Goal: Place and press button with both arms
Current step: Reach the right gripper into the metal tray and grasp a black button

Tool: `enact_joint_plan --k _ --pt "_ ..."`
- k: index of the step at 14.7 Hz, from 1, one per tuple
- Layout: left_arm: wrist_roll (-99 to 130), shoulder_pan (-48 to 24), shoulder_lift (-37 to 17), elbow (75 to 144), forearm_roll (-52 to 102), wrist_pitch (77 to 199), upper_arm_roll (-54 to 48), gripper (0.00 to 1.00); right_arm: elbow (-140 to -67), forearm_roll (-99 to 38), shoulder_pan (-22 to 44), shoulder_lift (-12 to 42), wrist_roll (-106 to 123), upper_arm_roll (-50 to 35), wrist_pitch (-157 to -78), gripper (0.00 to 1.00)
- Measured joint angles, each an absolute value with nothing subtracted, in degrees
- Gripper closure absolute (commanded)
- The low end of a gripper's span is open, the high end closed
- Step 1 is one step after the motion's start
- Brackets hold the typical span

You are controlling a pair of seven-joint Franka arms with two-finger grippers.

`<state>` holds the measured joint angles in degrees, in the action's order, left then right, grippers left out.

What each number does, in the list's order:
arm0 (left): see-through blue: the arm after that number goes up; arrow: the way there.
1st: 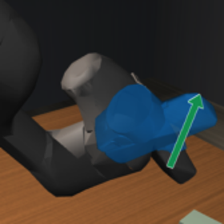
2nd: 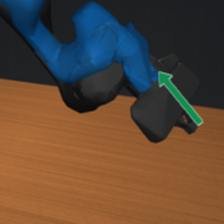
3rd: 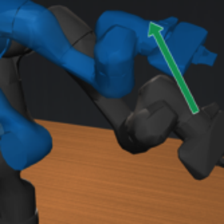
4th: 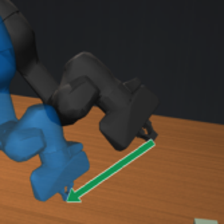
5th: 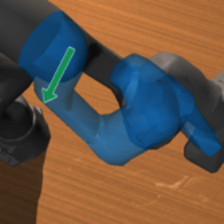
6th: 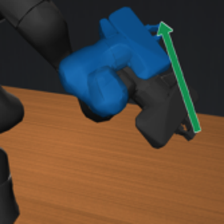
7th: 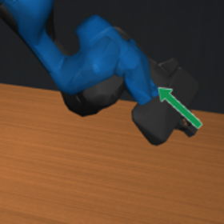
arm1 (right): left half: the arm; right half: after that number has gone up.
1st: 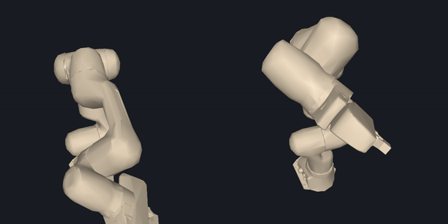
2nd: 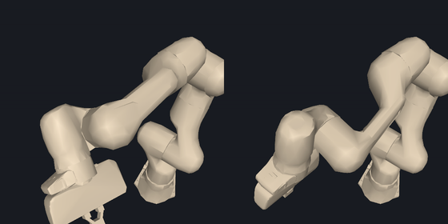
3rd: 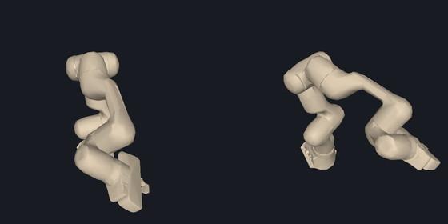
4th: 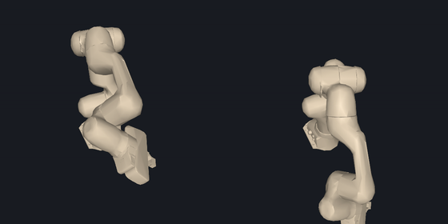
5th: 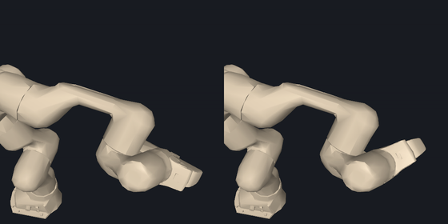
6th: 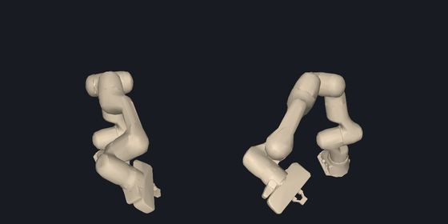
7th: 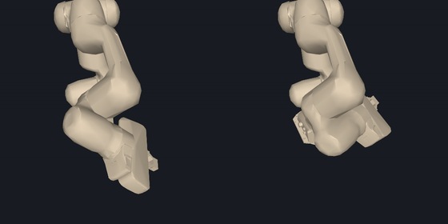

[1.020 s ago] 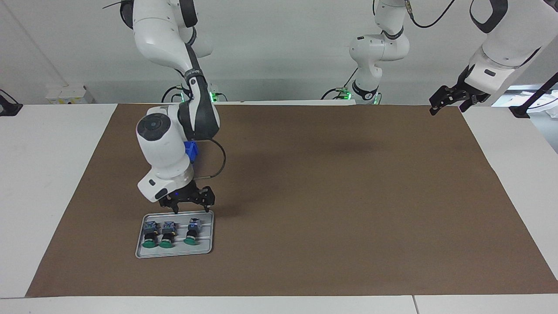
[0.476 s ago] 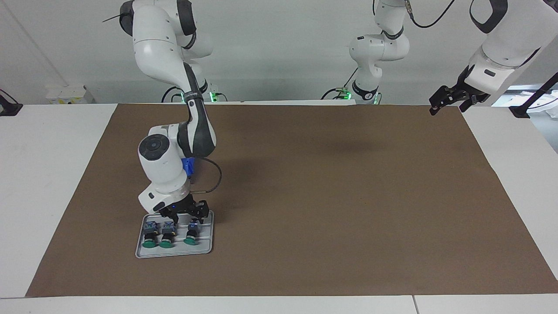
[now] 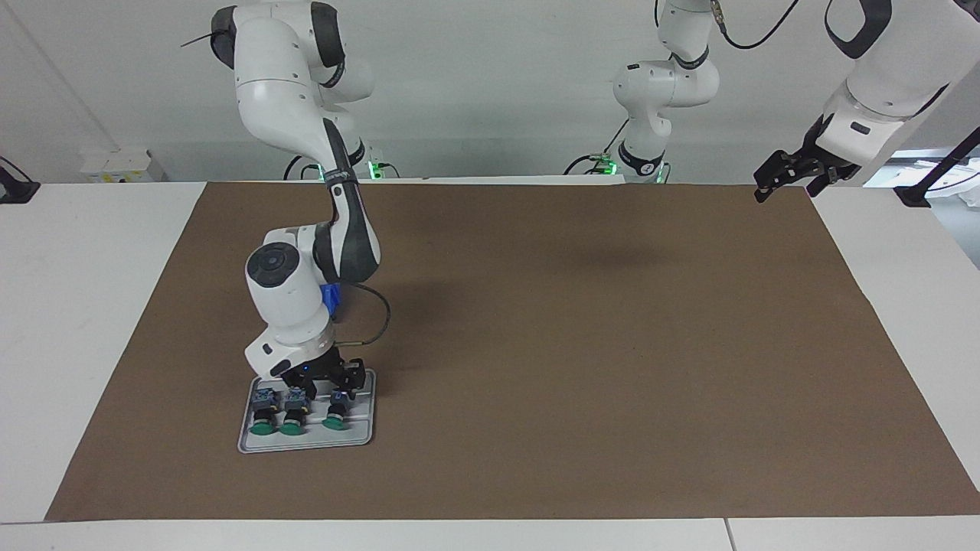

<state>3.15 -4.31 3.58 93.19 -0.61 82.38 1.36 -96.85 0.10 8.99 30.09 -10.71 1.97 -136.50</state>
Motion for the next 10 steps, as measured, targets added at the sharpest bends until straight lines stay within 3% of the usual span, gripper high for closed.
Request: enact_joint_plan --k 2,4,6,7,10 --pt "3.15 -4.31 3.58 93.20 -0.61 82.38 1.36 0.00 -96.90 0.10 9.11 30.10 -10.71 1.95 -136.50 0.41" --pt "3.16 -4.31 3.58 93.20 -0.61 82.38 1.36 0.00 -96.92 0.10 9.15 30.10 -10.72 1.94 -136.50 0.58" --pt "3.16 -4.31 3.58 93.20 -0.61 82.38 1.36 0.00 -96.92 0.10 9.14 30.10 -10.72 1.95 -136.49 0.93" --pt "3.16 -4.31 3.58 93.20 -0.61 82.38 1.36 0.00 -96.92 0.10 9.12 30.10 -10.72 1.96 -136.49 1.00" --pt "3.16 -4.31 3.58 93.20 -0.61 82.38 1.36 0.00 -96.56 0.10 9.30 30.07 -10.72 1.94 -135.45 1.00"
